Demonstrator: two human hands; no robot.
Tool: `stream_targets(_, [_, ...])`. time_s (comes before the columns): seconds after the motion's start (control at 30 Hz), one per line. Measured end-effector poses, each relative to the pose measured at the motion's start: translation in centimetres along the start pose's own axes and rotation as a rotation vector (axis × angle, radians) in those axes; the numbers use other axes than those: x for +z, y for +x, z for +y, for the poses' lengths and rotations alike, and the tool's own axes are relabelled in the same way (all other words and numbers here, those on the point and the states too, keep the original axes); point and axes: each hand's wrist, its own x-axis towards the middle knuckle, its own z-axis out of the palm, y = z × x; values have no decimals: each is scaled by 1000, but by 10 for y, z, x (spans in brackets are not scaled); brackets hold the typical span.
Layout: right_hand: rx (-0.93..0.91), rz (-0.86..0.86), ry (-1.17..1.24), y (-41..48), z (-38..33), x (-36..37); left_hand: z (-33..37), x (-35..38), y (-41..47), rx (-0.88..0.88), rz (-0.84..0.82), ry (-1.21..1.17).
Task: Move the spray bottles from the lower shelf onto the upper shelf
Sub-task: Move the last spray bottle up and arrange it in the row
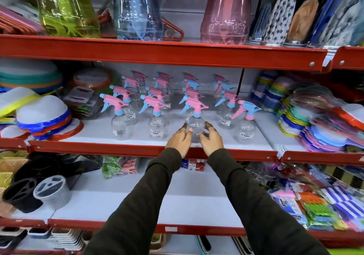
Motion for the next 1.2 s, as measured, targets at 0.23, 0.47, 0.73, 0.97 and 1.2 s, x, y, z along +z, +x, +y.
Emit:
stream_targets(0.23, [16,-2,-18,-4,0,-4,2,4,-5,33,35,27])
stream_targets(0.47, [-69,214,167,-27,16,-27,0,32,-22,192,353,-44])
stream_targets(0.73, [-111,452,191,-34,50,-86,37,84,-30,258,568,-22])
stream_targets(0.97, [95,385,156,-15,59,-130,79,122,-6,206,122,-60])
stream_targets(1.2, [128,178,11,-3,54,-147,104,135,15,49,-61,-8])
